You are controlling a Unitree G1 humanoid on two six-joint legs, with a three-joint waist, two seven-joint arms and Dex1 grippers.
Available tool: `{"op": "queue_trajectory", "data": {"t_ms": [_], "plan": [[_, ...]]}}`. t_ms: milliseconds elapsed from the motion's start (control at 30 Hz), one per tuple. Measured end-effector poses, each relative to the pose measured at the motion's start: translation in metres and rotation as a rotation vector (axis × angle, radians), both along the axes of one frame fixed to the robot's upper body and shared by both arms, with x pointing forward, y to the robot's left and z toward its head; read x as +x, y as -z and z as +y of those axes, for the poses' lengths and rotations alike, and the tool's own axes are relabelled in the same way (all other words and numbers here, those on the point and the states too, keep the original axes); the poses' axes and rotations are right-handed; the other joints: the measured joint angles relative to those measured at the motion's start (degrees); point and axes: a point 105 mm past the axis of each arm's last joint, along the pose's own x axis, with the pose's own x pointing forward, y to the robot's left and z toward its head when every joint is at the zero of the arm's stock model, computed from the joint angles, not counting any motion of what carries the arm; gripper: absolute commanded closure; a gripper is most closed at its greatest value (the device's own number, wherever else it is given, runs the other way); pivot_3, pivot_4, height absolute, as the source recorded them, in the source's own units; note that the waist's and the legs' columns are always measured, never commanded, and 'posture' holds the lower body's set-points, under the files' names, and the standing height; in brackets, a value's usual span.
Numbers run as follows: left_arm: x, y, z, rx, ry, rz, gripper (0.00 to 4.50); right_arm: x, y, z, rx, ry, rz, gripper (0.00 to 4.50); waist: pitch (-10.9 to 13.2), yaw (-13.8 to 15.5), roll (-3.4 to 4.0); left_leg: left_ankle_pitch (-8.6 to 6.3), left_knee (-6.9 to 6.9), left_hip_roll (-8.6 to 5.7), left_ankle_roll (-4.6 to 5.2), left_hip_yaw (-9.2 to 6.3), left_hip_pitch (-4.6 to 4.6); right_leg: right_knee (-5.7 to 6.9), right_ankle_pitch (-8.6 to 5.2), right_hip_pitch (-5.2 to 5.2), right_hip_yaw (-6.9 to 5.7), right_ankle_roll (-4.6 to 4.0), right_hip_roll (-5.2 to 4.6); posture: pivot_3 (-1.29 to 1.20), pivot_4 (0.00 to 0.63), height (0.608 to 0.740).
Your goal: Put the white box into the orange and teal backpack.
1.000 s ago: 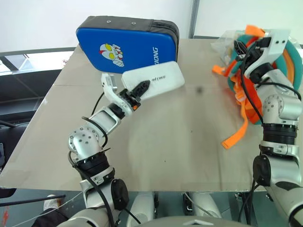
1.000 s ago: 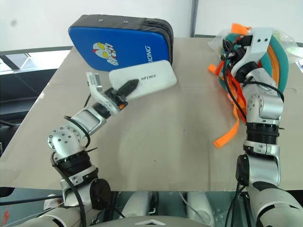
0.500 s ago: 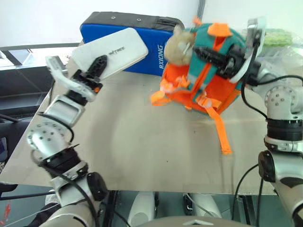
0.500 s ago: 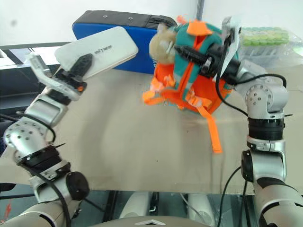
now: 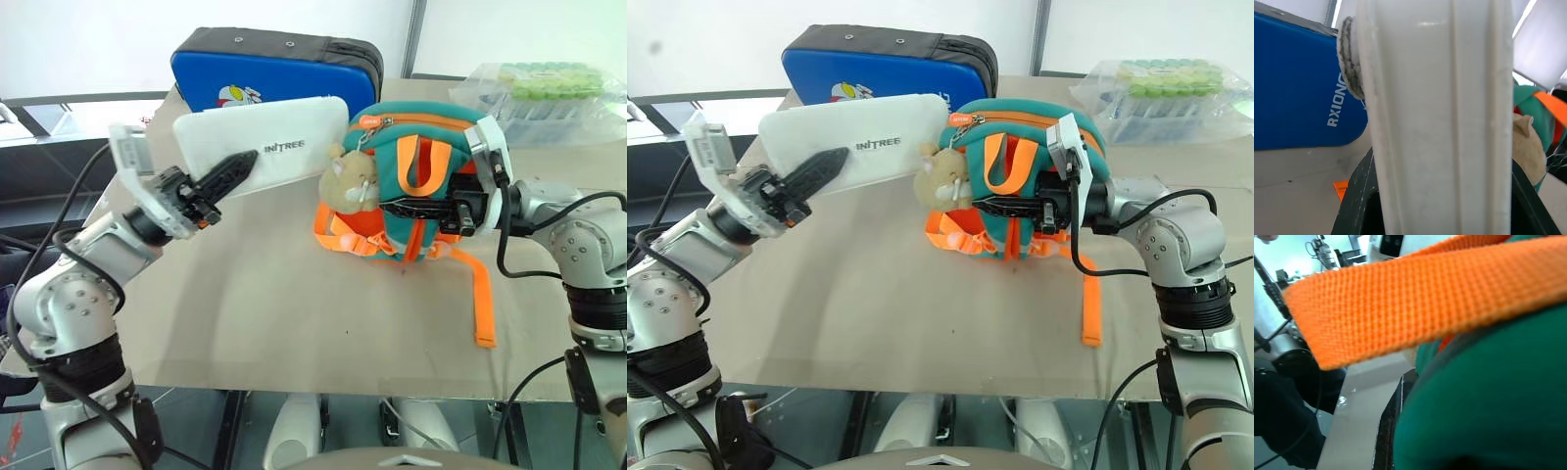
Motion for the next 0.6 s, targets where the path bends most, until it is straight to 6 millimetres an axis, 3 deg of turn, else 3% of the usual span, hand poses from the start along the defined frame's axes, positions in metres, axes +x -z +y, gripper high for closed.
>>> {"op": "queue_trajectory", "data": {"t_ms": [200,467,600], "plan": [[-0.011,-0.005,-0.020,0.232,0.151,-0.145,3.34,-0.003,-0.012,-0.012,0.073,0.008,0.041,4.46,0.00,0.10,0.00,-0.03,0.00,-0.01,0.05,0.07,-0.09,-0.12,0.00,-0.03,-0.15,0.01,-0.02,0.00,0.150,0.740],[-0.014,-0.011,-0.038,0.306,0.272,-0.193,3.34,0.019,-0.016,-0.034,0.196,0.150,0.158,4.46,0.00,-0.03,0.00,-0.15,0.06,0.01,0.28,0.04,-0.03,0.05,0.00,-0.03,-0.15,0.01,0.06,0.00,0.150,0.740],[-0.016,-0.010,-0.047,0.316,0.333,-0.191,3.34,0.014,-0.014,-0.039,0.200,0.157,0.166,4.46,0.00,-0.12,0.00,-0.15,0.06,0.07,0.27,0.02,-0.10,0.01,0.00,-0.05,-0.16,0.02,0.09,0.00,0.150,0.740]]}}
